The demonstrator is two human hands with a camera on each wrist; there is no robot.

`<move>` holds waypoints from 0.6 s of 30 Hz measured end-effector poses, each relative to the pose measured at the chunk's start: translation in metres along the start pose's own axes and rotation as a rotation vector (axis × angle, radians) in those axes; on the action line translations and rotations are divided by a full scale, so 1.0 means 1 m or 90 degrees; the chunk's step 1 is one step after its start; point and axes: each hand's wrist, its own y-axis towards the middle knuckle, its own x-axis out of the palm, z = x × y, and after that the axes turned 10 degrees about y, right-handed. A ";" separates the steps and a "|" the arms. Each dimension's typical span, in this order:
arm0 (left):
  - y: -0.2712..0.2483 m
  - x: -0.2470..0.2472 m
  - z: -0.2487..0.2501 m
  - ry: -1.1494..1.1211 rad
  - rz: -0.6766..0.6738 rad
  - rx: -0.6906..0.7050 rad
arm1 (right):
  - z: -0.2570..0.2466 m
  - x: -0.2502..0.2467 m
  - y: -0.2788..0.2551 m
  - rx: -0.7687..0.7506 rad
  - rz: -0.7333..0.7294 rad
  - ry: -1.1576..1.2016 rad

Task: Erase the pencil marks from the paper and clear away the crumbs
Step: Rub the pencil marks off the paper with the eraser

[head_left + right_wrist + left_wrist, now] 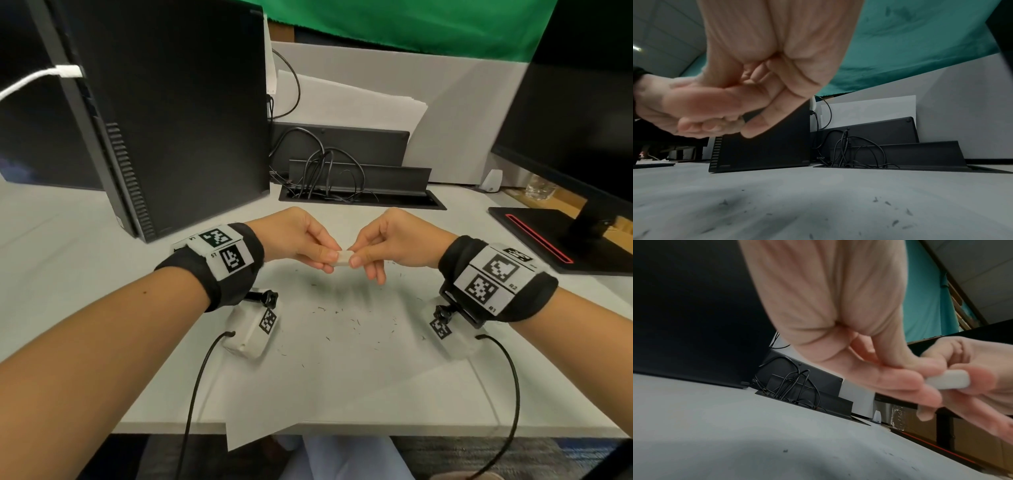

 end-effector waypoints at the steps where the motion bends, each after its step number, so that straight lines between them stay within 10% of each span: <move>1: -0.001 -0.001 0.000 0.000 -0.004 0.002 | 0.000 -0.001 -0.001 -0.006 -0.005 0.008; 18: 0.004 0.004 0.000 -0.011 0.122 0.072 | 0.005 0.007 0.001 0.025 0.064 0.090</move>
